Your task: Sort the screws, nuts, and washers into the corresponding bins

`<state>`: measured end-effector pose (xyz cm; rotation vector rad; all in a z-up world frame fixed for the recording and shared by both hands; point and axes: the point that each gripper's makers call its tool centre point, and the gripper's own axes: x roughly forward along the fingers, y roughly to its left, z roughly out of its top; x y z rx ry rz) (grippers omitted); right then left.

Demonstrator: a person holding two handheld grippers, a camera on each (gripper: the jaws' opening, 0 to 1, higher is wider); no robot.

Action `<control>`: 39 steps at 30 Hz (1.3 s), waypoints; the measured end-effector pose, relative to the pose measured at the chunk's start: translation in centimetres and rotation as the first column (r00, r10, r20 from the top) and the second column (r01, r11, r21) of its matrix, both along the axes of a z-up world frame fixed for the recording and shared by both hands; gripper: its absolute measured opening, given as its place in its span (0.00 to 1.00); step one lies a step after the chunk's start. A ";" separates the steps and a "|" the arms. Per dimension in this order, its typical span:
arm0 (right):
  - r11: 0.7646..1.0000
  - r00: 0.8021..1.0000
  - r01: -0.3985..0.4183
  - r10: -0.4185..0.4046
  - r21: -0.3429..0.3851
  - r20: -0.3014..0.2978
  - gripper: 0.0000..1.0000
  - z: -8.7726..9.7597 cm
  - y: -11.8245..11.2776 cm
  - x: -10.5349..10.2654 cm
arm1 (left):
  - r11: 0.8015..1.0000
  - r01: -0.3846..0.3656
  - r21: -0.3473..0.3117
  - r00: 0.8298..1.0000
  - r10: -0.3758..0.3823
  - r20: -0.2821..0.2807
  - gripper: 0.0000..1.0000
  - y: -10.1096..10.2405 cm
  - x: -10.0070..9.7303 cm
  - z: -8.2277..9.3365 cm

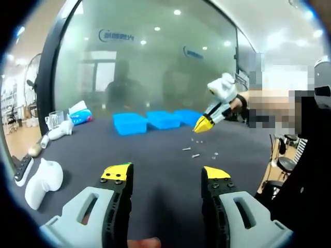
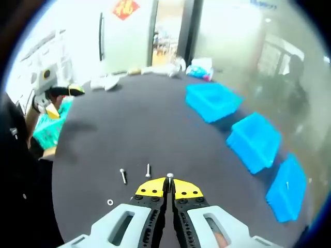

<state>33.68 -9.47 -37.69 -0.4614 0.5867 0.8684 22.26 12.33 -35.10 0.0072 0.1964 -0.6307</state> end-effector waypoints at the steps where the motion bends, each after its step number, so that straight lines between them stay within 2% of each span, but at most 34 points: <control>1: 1.000 1.000 0.010 -0.010 0.018 0.018 0.01 0.4 -0.4 -0.1 | 1.000 0.000 0.001 1.000 0.000 0.002 0.51 0.0 0.0 0.1; 6: 0.991 0.992 0.077 -0.087 0.109 0.091 0.01 2.5 -2.9 -0.7 | 1.000 0.000 0.006 1.000 0.000 0.009 0.51 -0.2 0.0 0.4; 10: 0.967 0.977 0.126 -0.160 0.223 0.142 0.01 4.3 -4.5 -1.6 | 1.000 0.000 0.000 1.000 0.000 0.014 0.51 -0.4 -0.1 0.6; 12: 0.943 0.964 0.166 -0.217 0.289 0.155 0.01 4.9 -5.7 -2.3 | 1.000 -0.011 -0.002 1.000 0.011 0.023 0.51 -0.4 0.0 0.7; 16: 0.916 0.941 0.196 -0.276 0.351 0.194 0.01 5.5 -7.4 -3.5 | 1.000 -0.018 -0.008 0.999 0.018 0.027 0.51 -0.3 0.2 1.0; 19: 0.894 0.910 0.178 -0.308 0.410 0.276 0.01 6.6 -8.5 -4.2 | 1.000 -0.018 -0.011 0.999 0.018 0.031 0.51 -0.4 0.2 1.2; 21: 0.867 0.894 0.209 -0.357 0.451 0.270 0.01 6.6 -9.6 -4.9 | 1.000 -0.020 -0.007 0.999 0.020 0.034 0.51 -0.4 0.2 1.2; 24: 0.851 0.874 0.245 -0.401 0.465 0.273 0.01 6.2 -11.3 -5.3 | 1.000 -0.018 -0.003 0.999 0.019 0.034 0.51 -0.5 0.2 1.2; 26: 0.833 0.849 0.266 -0.441 0.486 0.290 0.01 6.4 -12.4 -5.4 | 1.000 -0.020 0.000 0.999 0.020 0.035 0.51 -0.4 0.2 1.2; 29: 0.806 0.836 0.297 -0.478 0.512 0.268 0.01 6.4 -14.0 -5.6 | 1.000 -0.025 0.005 0.999 0.025 0.037 0.51 -0.2 0.2 1.2; 35: 0.781 0.796 0.345 -0.537 0.520 0.279 0.01 7.0 -16.0 -4.4 | 1.000 -0.027 -0.001 0.999 0.027 0.038 0.51 -0.2 0.3 1.2; 39: 0.780 0.779 0.363 -0.554 0.510 0.293 0.01 7.4 -16.5 -3.2 | 1.000 -0.024 0.002 0.999 0.024 0.038 0.51 -0.3 0.2 1.2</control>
